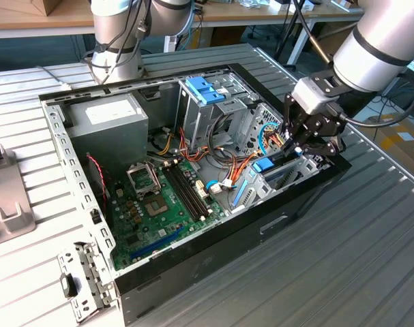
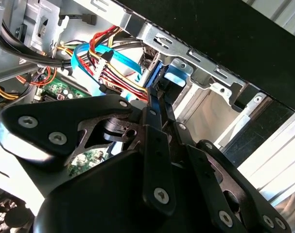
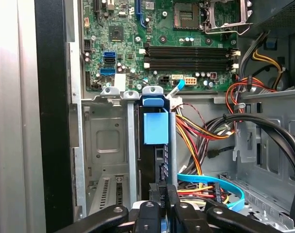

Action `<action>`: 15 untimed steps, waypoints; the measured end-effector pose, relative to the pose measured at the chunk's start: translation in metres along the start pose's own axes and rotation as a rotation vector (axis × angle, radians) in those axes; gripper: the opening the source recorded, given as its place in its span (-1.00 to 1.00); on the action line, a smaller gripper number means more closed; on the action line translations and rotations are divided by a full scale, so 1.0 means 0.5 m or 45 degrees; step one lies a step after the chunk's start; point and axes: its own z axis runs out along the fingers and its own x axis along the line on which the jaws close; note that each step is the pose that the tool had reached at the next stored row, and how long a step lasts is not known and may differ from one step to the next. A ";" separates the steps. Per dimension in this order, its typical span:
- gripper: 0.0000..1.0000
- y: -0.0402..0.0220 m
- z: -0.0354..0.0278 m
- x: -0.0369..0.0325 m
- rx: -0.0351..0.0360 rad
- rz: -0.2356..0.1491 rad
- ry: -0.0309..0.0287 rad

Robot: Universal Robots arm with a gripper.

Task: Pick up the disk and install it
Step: 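Insert the first disk wire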

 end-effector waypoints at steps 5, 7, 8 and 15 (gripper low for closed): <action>-0.65 0.000 0.002 0.000 0.0000 0.000 -0.0005; -0.65 0.000 0.002 0.000 0.0000 0.000 -0.0002; -0.63 0.000 0.003 0.000 0.0000 0.000 -0.0008; -0.38 0.000 -0.009 -0.001 0.0001 0.000 -0.0004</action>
